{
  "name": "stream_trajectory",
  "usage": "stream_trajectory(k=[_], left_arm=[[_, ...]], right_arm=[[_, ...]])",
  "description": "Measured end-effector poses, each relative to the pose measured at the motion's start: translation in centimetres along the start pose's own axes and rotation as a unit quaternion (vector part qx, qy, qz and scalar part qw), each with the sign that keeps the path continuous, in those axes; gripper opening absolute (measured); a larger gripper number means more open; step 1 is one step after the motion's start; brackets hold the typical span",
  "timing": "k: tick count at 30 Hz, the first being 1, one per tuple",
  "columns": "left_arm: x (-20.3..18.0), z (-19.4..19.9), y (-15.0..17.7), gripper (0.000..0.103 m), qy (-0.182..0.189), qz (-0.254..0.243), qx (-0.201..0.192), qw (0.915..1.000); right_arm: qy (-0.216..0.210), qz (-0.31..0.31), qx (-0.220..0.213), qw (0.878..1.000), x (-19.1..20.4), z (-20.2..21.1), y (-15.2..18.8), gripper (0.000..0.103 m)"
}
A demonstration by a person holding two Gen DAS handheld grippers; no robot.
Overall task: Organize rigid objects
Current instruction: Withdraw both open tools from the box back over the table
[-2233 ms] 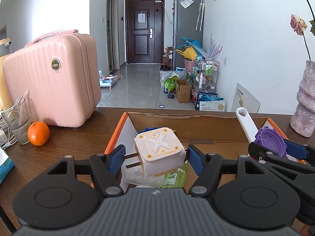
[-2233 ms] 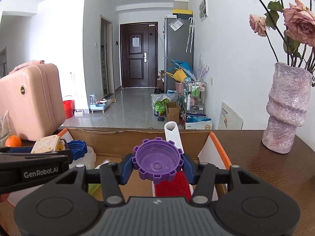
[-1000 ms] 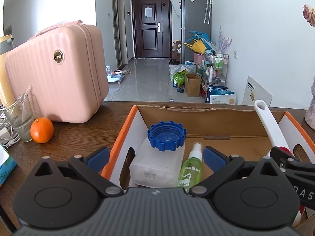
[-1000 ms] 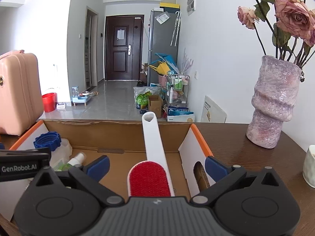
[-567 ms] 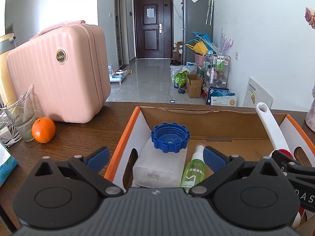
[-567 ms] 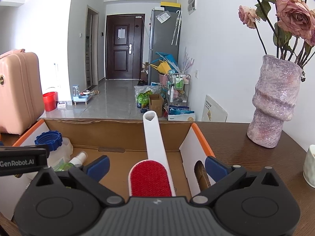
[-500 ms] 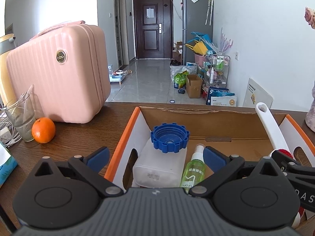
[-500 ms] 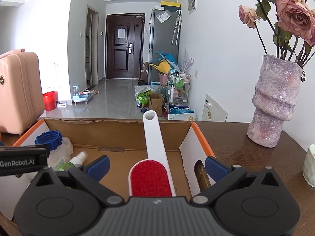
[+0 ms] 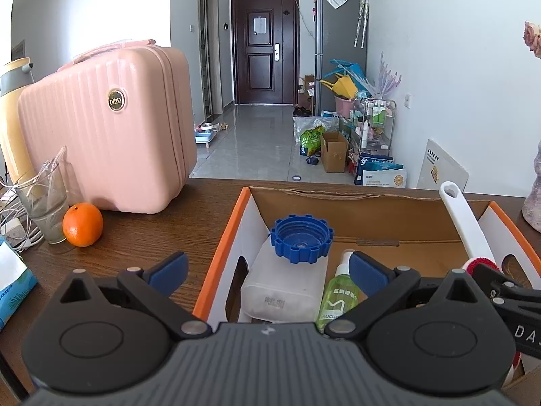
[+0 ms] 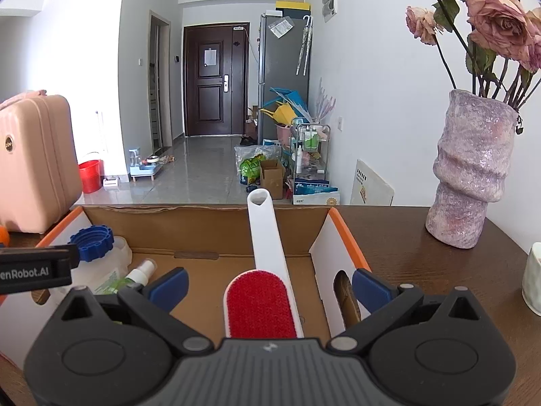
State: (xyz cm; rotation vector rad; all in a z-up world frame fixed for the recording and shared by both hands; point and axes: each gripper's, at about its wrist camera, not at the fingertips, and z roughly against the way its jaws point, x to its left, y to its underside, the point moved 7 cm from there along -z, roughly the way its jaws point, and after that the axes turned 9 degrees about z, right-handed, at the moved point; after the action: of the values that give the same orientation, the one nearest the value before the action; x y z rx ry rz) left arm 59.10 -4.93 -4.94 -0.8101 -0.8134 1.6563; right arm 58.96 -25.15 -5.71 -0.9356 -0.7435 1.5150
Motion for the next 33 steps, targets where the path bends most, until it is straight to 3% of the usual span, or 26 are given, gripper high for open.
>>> stream_trajectory(k=[19, 33], left_arm=[[2.5, 7.1, 1.4, 0.103, 0.006, 0.002, -0.037, 0.9993], [6.5, 17.4, 4.1, 0.103, 0.022, 0.004, -0.075, 0.9969]], right_arm=[[-0.008, -0.015, -0.025, 1.000, -0.7, 7.0, 1.6, 0.103], [-0.030, -0.027, -0.084, 0.996, -0.2, 18.1, 4.0, 0.103]])
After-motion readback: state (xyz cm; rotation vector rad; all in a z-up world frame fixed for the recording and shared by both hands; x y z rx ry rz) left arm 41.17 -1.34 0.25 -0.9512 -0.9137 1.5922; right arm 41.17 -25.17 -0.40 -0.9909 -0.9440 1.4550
